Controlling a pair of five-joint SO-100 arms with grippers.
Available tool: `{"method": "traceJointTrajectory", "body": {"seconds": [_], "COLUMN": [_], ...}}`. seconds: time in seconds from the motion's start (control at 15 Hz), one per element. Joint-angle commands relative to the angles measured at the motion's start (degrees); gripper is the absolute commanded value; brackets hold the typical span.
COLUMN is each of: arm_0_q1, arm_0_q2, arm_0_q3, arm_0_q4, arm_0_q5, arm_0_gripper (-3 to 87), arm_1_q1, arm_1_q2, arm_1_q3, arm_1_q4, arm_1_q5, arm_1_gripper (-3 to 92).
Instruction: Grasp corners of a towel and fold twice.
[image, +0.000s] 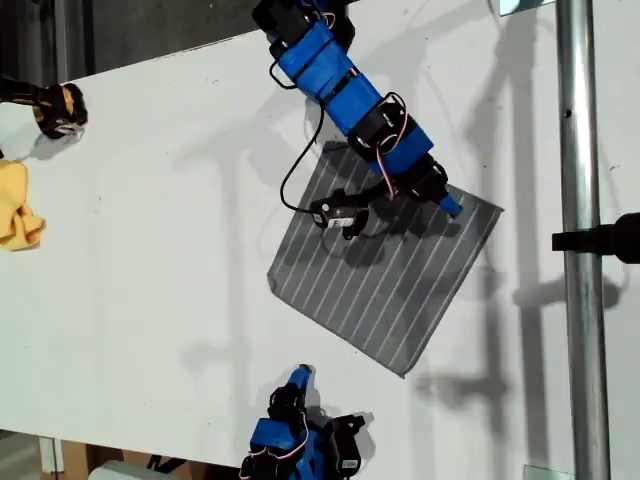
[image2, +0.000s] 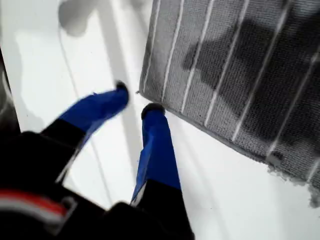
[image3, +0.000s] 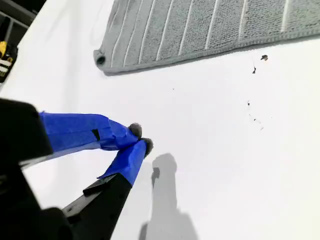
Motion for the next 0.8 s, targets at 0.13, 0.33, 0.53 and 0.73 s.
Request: {"method": "traceJointTrajectory", "body": {"seconds": [0.13,0.33,0.53,0.73], "arm_0_q1": [-0.18,-0.18,-0.35,-0.53], "arm_0_q2": [0.35,0.35,0.35,0.35], "arm_0_q3": [0.18,0.18,0.18,0.18], "arm_0_q4": [-0.09,-0.18,-0.18,-0.26], "arm_0_q5": [0.00,0.00,-0.09,-0.09], "arm_0_gripper": [-1.5,-1.5,-1.5,-1.5], "arm_1_q1": [-1.41,-1.93,-2.02,-2.11], "arm_1_q2": [-0.79,-5.54,-10.28,-16.79], "arm_1_q3": [-0.35,-1.41,-3.96,-8.70], "arm_1_q4": [-5.54,-5.19,-1.93,-1.58], "arm_1_q5": [-2.11,-1.67,-2.02,-2.46], "arm_1_gripper": [36.4,35.6,35.1,34.2]}}
